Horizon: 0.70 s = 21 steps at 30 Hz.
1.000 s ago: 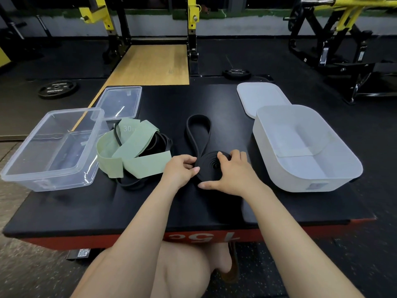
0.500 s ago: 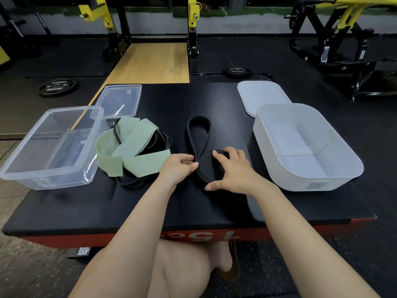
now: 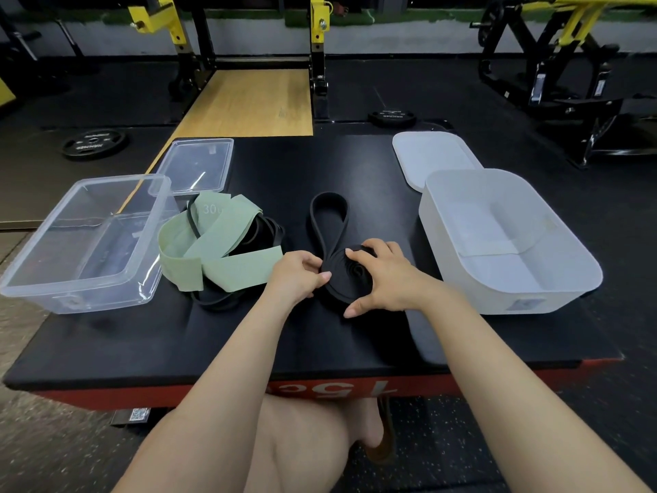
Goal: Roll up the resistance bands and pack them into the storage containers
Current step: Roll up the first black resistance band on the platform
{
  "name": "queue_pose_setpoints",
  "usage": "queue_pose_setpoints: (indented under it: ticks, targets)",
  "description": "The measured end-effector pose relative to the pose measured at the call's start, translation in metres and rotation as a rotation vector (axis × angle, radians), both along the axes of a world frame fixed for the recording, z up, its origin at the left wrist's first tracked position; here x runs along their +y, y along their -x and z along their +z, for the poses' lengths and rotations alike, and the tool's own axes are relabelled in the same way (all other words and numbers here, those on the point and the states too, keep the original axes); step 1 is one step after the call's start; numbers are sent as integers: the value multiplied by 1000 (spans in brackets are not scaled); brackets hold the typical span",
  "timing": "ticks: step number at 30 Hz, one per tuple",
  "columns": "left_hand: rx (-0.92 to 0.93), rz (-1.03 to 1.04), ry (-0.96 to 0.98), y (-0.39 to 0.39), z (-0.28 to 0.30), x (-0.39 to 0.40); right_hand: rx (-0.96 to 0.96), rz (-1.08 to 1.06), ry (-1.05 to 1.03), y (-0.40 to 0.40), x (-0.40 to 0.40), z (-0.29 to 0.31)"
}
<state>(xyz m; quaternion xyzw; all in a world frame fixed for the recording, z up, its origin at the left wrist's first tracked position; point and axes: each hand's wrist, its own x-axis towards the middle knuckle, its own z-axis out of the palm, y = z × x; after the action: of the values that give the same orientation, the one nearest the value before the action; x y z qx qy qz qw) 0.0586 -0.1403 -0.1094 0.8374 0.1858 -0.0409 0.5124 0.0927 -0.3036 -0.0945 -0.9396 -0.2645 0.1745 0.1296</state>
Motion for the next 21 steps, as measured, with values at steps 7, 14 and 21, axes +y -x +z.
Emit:
queue_pose_setpoints:
  ticks: [7, 14, 21]
  targets:
    - [-5, -7, -166, -4, -4, -4, -38, -172, -166, 11, 8, -7]
    - [-17, 15, -61, -3, -6, -1, -22, -318, -201, 12, 19, -6]
    - [-66, -17, -41, -2, -4, -4, -81, -395, -144, 23, 16, -7]
